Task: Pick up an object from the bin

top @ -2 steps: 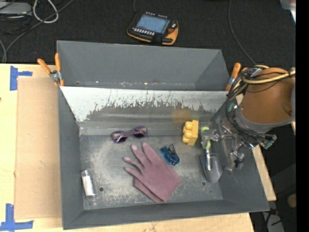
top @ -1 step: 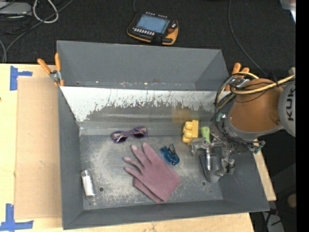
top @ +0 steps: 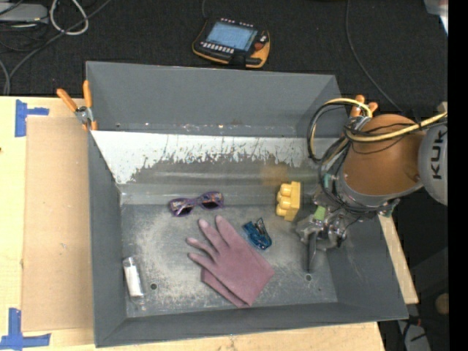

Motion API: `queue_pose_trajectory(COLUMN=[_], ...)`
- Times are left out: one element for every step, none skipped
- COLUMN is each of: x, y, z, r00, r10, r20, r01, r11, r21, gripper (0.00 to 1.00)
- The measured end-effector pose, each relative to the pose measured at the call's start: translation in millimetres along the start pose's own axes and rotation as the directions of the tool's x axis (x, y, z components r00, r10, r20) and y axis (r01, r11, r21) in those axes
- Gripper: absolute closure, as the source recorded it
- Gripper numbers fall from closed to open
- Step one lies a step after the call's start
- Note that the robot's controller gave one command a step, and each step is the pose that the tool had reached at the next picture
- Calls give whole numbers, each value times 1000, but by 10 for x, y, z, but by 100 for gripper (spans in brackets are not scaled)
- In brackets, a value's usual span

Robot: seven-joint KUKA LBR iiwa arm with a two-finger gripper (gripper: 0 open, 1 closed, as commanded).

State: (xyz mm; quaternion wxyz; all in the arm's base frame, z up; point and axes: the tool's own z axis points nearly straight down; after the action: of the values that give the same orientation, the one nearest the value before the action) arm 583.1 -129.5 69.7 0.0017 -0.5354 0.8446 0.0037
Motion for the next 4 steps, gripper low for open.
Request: queue_pose_trajectory(x=[1,-3,-12,-18], y=[0,25,17,25], z=[-3,-220,-484,-690], r00=[1000,1000,1000,1000], r10=[1,3,5,7], r20=[0,-1,0,0], r01=[-1,-3,-5,-7], r11=[1000,1000,1000,1000], r21=[0,-8,-5,-7], gripper=[100,100,100,100])
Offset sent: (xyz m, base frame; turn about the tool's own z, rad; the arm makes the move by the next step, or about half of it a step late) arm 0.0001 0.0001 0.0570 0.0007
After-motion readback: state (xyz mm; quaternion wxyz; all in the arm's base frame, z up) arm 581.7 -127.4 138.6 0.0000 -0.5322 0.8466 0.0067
